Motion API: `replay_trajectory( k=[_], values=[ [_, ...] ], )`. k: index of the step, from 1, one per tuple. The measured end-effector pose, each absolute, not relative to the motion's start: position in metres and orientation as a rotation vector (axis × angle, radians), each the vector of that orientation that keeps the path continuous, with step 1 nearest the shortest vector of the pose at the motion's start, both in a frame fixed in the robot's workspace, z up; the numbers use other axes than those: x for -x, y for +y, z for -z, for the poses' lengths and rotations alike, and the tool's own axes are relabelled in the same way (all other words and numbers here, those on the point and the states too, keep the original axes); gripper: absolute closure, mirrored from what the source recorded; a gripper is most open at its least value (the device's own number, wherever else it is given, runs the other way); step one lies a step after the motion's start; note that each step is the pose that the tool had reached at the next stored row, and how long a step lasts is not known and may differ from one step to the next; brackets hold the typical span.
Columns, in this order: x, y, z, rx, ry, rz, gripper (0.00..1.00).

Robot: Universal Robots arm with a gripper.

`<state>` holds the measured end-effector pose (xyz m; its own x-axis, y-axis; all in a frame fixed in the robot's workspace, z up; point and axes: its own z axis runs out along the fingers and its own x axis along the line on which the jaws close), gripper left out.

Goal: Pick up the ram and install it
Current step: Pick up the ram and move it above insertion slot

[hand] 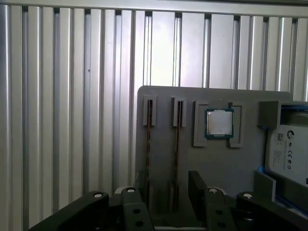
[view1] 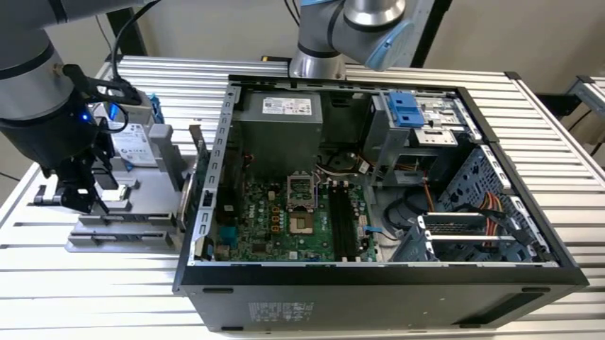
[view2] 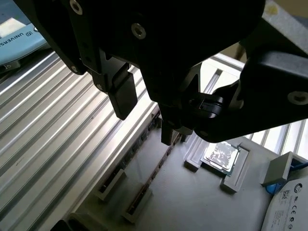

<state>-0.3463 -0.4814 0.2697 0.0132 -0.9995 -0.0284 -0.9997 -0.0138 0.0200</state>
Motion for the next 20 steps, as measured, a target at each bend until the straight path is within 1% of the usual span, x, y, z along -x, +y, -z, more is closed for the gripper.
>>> replay_trajectory(
  k=[20],
  values=[
    [0.3463, -0.4814, -0.2625, 2.232, 2.202, -0.054, 0.0]
  ],
)
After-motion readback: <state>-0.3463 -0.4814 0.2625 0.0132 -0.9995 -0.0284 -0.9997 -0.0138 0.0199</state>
